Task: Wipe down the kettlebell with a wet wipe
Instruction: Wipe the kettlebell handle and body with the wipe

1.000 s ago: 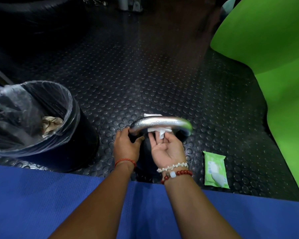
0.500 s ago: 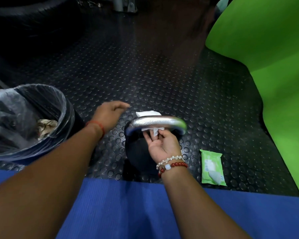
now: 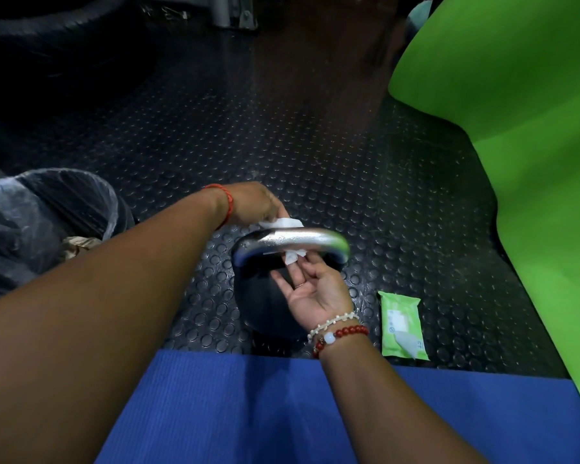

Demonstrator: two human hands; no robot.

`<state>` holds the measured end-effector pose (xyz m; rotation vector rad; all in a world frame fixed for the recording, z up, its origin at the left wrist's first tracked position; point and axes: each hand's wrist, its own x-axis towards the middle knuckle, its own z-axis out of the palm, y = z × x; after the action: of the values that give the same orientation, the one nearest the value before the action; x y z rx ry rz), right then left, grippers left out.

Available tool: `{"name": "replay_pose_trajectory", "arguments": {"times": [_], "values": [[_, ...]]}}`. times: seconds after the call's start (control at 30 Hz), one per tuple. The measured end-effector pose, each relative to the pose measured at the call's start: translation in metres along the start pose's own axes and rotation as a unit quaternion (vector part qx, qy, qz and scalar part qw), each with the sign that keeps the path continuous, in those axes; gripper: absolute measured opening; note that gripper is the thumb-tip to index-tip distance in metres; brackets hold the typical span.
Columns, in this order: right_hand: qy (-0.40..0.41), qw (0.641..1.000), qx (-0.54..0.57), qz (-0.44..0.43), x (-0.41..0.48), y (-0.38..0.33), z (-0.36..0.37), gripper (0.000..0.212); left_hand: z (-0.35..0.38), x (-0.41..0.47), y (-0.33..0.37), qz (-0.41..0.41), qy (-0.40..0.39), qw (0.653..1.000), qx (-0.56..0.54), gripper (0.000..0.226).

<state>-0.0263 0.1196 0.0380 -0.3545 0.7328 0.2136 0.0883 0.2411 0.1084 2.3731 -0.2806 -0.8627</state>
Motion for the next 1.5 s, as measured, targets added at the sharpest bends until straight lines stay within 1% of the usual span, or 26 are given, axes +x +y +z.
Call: {"name": "replay_pose_trajectory", "arguments": {"times": [0.1,0.23,0.33,0.4,0.47,0.5,0.57,0.6,0.67,0.7,0.73,0.77,0.8,0.83,0.87,0.9,0.97,1.03,1.2,1.33,1.4,1.5], "values": [[-0.01,1.0,0.014,0.003,-0.004,-0.002,0.0,0.041,-0.002,0.001,0.003,-0.004,-0.01,1.0,0.004,0.034],[-0.026,0.999,0.022,0.007,-0.006,-0.004,-0.002,0.041,-0.002,0.002,0.01,-0.007,-0.015,1.0,0.025,0.034],[-0.036,0.999,0.006,0.005,-0.006,-0.006,-0.004,0.04,0.0,0.006,0.009,0.0,-0.031,0.999,0.005,0.031],[-0.042,0.999,-0.019,0.002,-0.006,-0.009,-0.006,0.042,0.002,0.007,0.01,0.001,-0.048,0.999,0.001,0.031],[-0.036,0.998,-0.049,-0.007,-0.007,-0.012,-0.01,0.042,0.004,0.008,0.012,-0.004,-0.056,0.998,0.033,0.038],[-0.023,0.997,-0.071,-0.015,-0.007,-0.015,-0.013,0.039,0.005,0.007,0.014,-0.004,-0.058,0.997,0.047,0.04],[0.027,0.986,-0.152,-0.057,-0.009,-0.023,-0.023,0.034,0.004,0.007,0.017,-0.006,-0.064,0.996,0.066,0.04],[0.063,0.973,-0.204,-0.086,-0.009,-0.027,-0.03,0.031,0.003,0.007,0.018,-0.007,-0.067,0.995,0.073,0.041],[0.147,0.929,-0.301,-0.16,-0.008,-0.034,-0.045,0.025,0.002,0.007,0.018,-0.014,-0.074,0.993,0.09,0.041],[0.192,0.894,-0.348,-0.205,-0.008,-0.036,-0.052,0.021,0.002,0.006,0.019,-0.017,-0.075,0.993,0.093,0.041],[0.228,0.851,-0.404,-0.248,-0.006,-0.038,-0.058,0.017,0.002,0.006,0.02,-0.017,-0.076,0.993,0.093,0.04],[0.248,0.807,-0.46,-0.274,-0.003,-0.039,-0.063,0.014,0.002,0.005,0.021,-0.017,-0.075,0.993,0.093,0.039],[0.25,0.776,-0.505,-0.283,0.0,-0.038,-0.066,0.02,0.002,0.005,0.022,-0.018,-0.075,0.993,0.09,0.039],[0.235,0.765,-0.533,-0.275,0.004,-0.038,-0.067,0.032,0.003,0.005,0.023,-0.018,-0.075,0.993,0.089,0.039],[0.214,0.764,-0.549,-0.263,0.01,-0.037,-0.067,0.041,0.003,0.004,0.023,-0.016,-0.073,0.993,0.091,0.039],[0.195,0.765,-0.557,-0.257,0.014,-0.038,-0.065,0.044,0.003,0.002,0.025,-0.011,-0.072,0.992,0.099,0.039],[0.173,0.773,-0.552,-0.262,0.023,-0.036,-0.06,0.039,0.002,-0.001,0.028,0.003,-0.067,0.991,0.115,0.039],[0.173,0.778,-0.541,-0.27,0.031,-0.034,-0.06,0.034,0.002,-0.005,0.029,0.009,-0.058,0.992,0.112,0.039],[0.158,0.786,-0.521,-0.295,0.04,-0.031,-0.069,0.038,-0.001,-0.013,0.032,0.02,-0.016,0.995,0.101,0.04],[0.154,0.792,-0.509,-0.3,0.04,-0.032,-0.068,0.038,0.003,-0.019,0.033,0.045,0.018,0.995,0.083,0.029],[0.159,0.791,-0.509,-0.299,0.041,-0.031,-0.067,0.037,0.013,-0.024,0.029,0.08,0.065,0.988,0.114,0.025],[0.164,0.791,-0.507,-0.302,0.044,-0.029,-0.069,0.037,0.037,-0.038,0.015,0.148,0.165,0.964,0.147,0.024]]}}
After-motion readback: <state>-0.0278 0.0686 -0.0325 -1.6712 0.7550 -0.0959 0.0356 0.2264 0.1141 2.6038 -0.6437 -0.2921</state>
